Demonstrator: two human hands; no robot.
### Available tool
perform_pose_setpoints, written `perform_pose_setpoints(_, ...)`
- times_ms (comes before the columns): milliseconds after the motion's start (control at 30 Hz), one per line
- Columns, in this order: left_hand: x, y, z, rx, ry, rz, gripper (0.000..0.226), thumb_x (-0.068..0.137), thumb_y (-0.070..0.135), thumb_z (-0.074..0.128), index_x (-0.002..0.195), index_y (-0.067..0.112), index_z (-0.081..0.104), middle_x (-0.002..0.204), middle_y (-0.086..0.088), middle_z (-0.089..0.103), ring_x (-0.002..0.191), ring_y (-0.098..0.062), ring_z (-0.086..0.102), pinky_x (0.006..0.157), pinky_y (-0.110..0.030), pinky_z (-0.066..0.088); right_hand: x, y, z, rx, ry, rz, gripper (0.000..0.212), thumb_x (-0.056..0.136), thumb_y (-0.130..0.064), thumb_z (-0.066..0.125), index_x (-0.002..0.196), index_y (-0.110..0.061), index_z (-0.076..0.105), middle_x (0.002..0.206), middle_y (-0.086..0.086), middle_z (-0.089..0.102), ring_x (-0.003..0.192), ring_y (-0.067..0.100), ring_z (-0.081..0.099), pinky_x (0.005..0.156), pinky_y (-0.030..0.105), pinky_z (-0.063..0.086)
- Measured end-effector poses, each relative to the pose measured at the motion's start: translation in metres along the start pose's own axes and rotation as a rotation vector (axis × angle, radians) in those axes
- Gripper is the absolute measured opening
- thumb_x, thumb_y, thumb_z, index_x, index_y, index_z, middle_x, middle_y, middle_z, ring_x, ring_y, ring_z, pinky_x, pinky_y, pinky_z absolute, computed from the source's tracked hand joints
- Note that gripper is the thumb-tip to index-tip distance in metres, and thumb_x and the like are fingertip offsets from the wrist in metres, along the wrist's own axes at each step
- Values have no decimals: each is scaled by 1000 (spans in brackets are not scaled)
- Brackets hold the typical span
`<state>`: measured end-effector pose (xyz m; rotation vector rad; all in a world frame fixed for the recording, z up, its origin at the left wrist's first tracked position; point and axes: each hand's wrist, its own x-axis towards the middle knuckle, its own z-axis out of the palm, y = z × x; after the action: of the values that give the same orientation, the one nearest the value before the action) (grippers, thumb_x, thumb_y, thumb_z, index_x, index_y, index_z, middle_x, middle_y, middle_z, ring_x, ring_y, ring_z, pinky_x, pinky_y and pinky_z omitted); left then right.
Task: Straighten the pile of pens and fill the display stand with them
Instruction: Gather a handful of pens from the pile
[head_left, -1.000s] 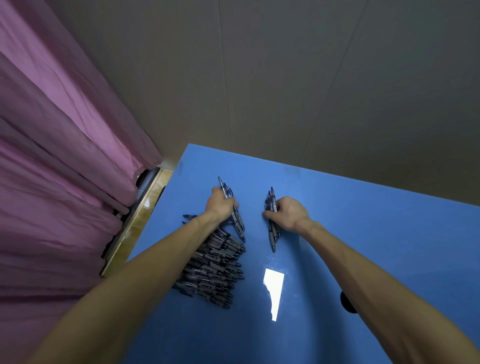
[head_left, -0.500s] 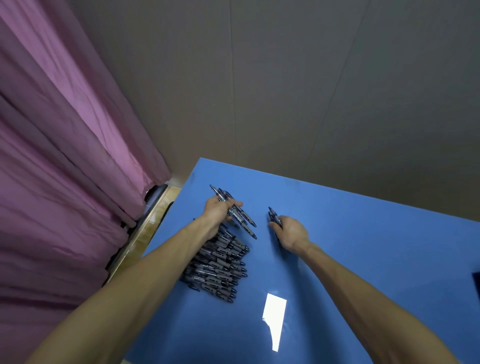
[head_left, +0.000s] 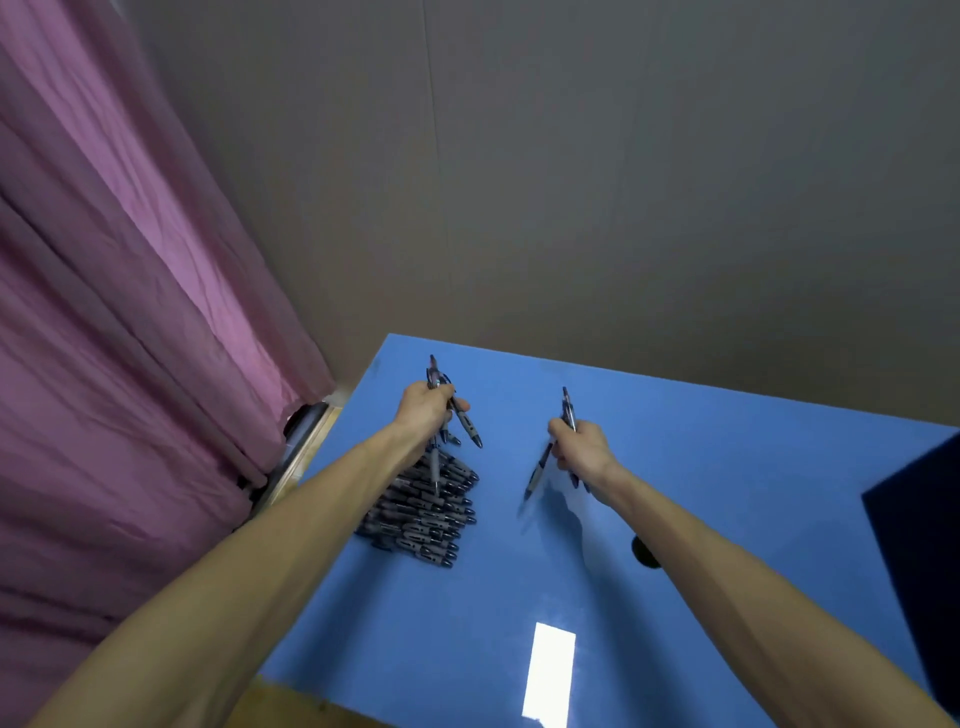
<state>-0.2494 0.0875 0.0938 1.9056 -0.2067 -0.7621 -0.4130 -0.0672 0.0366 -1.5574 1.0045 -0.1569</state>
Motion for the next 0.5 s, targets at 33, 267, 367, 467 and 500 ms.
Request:
perform_pose_setpoints(33,-10,2,3,-8,-7,26,26,107,16,44,104,0,65,91,-6,72,62,-14,42,59,-28,39,-12,-2,-7,19,10,-2,28,91,-19,51,71,-20,32,58,-2,39,47,13,30,45,25,26)
perform_pose_setpoints(267,-110,6,29,-9,-69,162,7,105,13,49,100,9,51,94,-7,64,63,-17,41,57,-31,40,-116,6,-60,65,95,-35,30,88,-25,57,69,-23,34,50,-6,33,39,12,22,39,18,17)
perform_pose_setpoints(367,-155,4,47,36,-95,231,12,106,17,51,96,10,51,77,-6,46,62,-19,41,62,-35,38,-166,19,-87,75,150,-101,34,96,-35,58,71,-20,40,54,-4,36,38,11,26,36,15,19)
perform_pose_setpoints(467,-204,6,74,8,-169,299,17,107,21,51,92,14,51,73,-4,41,57,-19,36,57,-32,34,-215,34,-121,77,207,-176,34,96,-35,60,72,-19,43,57,-3,39,44,12,30,43,22,25)
perform_pose_setpoints(500,-220,7,83,3,-188,311,17,107,21,52,91,15,50,73,-4,41,57,-18,35,57,-32,33,-231,39,-133,70,231,-190,33,95,-32,60,71,-19,42,57,-2,40,44,12,30,46,25,26)
